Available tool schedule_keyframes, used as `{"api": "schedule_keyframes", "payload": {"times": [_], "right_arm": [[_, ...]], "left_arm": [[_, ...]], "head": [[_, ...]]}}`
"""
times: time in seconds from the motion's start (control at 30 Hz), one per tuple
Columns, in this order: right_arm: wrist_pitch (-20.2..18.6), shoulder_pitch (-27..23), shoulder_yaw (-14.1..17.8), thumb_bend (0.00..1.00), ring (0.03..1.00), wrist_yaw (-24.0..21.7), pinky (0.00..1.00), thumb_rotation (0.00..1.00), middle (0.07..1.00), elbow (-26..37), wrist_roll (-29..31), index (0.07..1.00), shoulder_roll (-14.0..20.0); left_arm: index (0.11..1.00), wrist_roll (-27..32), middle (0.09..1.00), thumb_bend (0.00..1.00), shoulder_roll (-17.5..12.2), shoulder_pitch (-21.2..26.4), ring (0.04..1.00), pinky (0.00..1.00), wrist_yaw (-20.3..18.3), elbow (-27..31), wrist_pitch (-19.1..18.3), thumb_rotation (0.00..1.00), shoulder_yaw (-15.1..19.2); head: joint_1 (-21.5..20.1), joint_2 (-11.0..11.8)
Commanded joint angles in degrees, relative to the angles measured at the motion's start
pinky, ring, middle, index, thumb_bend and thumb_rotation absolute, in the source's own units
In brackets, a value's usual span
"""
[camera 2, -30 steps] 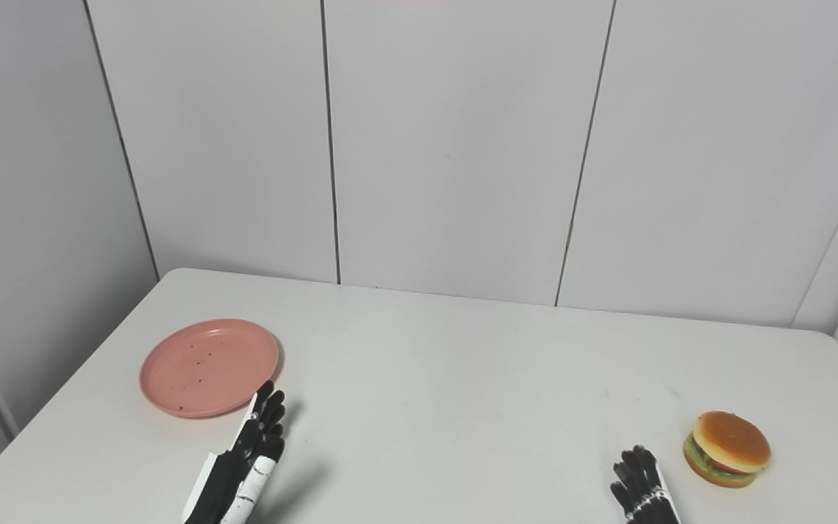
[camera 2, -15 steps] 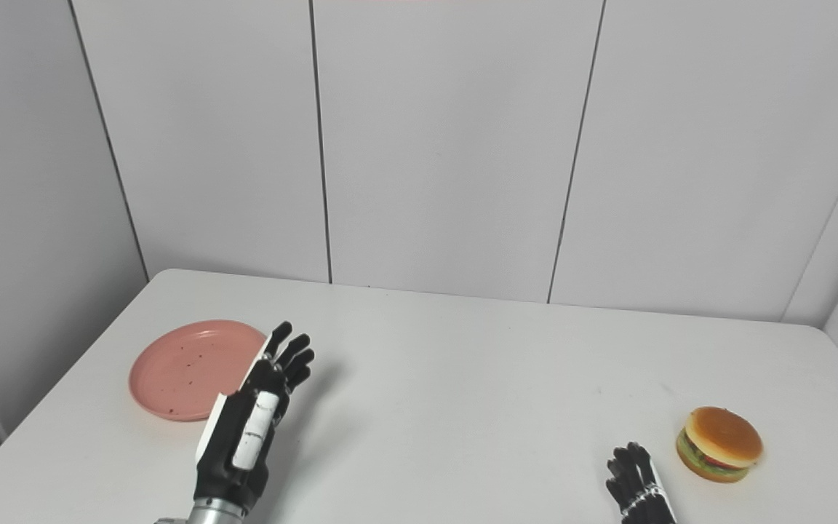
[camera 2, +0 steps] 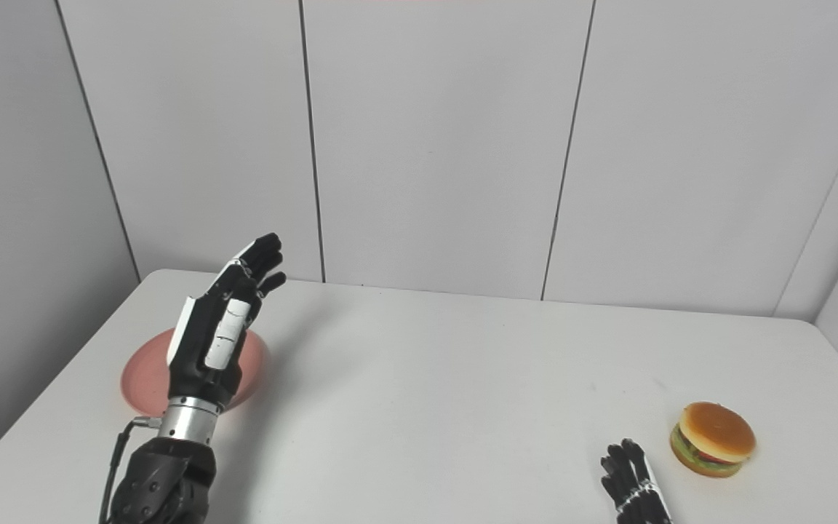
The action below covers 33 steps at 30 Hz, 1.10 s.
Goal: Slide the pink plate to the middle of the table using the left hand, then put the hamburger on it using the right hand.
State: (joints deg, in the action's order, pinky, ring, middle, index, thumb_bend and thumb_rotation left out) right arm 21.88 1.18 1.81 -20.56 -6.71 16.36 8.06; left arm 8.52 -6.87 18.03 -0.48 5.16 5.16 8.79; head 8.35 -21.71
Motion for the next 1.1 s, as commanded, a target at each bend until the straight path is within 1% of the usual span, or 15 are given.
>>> {"api": "schedule_keyframes", "payload": {"times": [0.0,0.1,0.2,0.23,0.33,0.4,0.43,0.47,0.53,0.63,0.7,0.8,0.9,1.07], "right_arm": [[-3.75,-2.77,0.81,0.89,0.973,1.94,1.00,0.92,0.967,-5.76,-1.03,0.986,1.14],[-3.68,-2.74,0.79,0.89,0.973,1.89,1.00,0.92,0.966,-5.88,-1.03,0.985,1.19],[-3.53,-2.68,0.85,0.88,0.967,1.90,1.00,0.92,0.959,-5.99,-0.98,0.980,1.19],[-3.48,-2.69,0.87,0.88,0.966,1.86,1.00,0.91,0.958,-6.08,-0.89,0.979,1.20],[-3.54,-2.63,0.89,0.88,0.965,1.88,1.00,0.91,0.956,-6.11,-0.84,0.977,1.18],[-3.52,-2.56,0.90,0.88,0.963,1.97,0.99,0.91,0.953,-6.09,-1.00,0.975,1.19],[-3.48,-2.55,0.91,0.88,0.960,2.00,0.99,0.91,0.949,-6.11,-1.08,0.973,1.20],[-3.47,-2.52,0.91,0.88,0.959,2.05,0.99,0.91,0.949,-6.09,-1.17,0.973,1.21],[-3.44,-2.47,0.93,0.89,0.954,2.16,0.98,0.91,0.944,-6.07,-1.31,0.966,1.21],[-3.50,-2.33,0.93,0.89,0.953,2.11,0.98,0.91,0.943,-5.84,-1.25,0.967,1.24],[-3.46,-2.29,0.96,0.89,0.949,2.01,0.98,0.91,0.941,-5.85,-1.14,0.967,1.30],[-3.41,-2.28,0.99,0.89,0.947,1.91,0.98,0.91,0.938,-5.93,-0.98,0.964,1.36],[-3.54,-2.13,0.98,0.89,0.945,1.80,0.98,0.91,0.937,-5.67,-0.84,0.965,1.43],[-3.57,-1.91,1.06,0.89,0.943,1.76,0.97,0.90,0.935,-5.40,-0.76,0.967,1.60]], "left_arm": [[0.780,1.47,0.895,0.94,-2.07,3.68,0.925,0.83,-0.61,0.00,-0.57,0.81,1.07],[0.787,2.08,0.883,0.92,-4.42,4.93,0.918,0.81,-0.58,-1.14,-1.22,0.83,2.59],[0.794,3.56,0.878,0.89,-7.22,6.86,0.897,0.81,-1.85,-5.02,1.27,0.84,4.44],[0.798,4.25,0.883,0.89,-8.01,7.46,0.900,0.82,-2.33,-6.26,1.77,0.83,4.96],[0.802,6.45,0.900,0.90,-9.79,9.05,0.916,0.85,-3.39,-9.66,2.24,0.82,6.51],[0.830,7.00,0.912,0.93,-11.07,10.16,0.931,0.81,-3.42,-12.62,3.14,0.82,7.55],[0.837,7.00,0.912,0.94,-11.59,10.59,0.928,0.77,-3.40,-13.92,3.73,0.82,7.92],[0.838,7.09,0.912,0.94,-12.20,11.08,0.928,0.77,-3.65,-15.70,4.52,0.82,8.33],[0.828,7.42,0.920,0.92,-12.97,11.79,0.930,0.80,-4.09,-18.73,5.70,0.82,9.03],[0.821,8.41,0.924,0.91,-14.00,12.67,0.931,0.81,-5.17,-23.57,7.61,0.82,9.66],[0.813,9.15,0.913,0.91,-14.49,13.21,0.925,0.82,-5.68,-26.31,8.70,0.80,10.06],[0.799,9.30,0.883,0.91,-15.17,13.82,0.901,0.80,-6.03,-30.08,10.48,0.78,10.44],[0.836,8.47,0.899,0.89,-16.57,14.77,0.906,0.80,-5.95,-36.08,12.90,0.80,10.72],[0.873,9.03,0.916,0.88,-18.42,15.87,0.929,0.83,-6.50,-42.95,15.47,0.82,11.17]], "head": [[0.05,-0.05],[-0.08,-0.01],[-0.10,-0.02],[-0.10,-0.02],[-0.24,-0.10],[-0.31,-0.17],[-0.31,-0.17],[-0.30,-0.23],[-0.33,-0.26],[-0.48,-0.46],[-0.48,-0.55],[-0.48,-0.56],[-0.50,-0.69],[-0.53,-0.89]]}}
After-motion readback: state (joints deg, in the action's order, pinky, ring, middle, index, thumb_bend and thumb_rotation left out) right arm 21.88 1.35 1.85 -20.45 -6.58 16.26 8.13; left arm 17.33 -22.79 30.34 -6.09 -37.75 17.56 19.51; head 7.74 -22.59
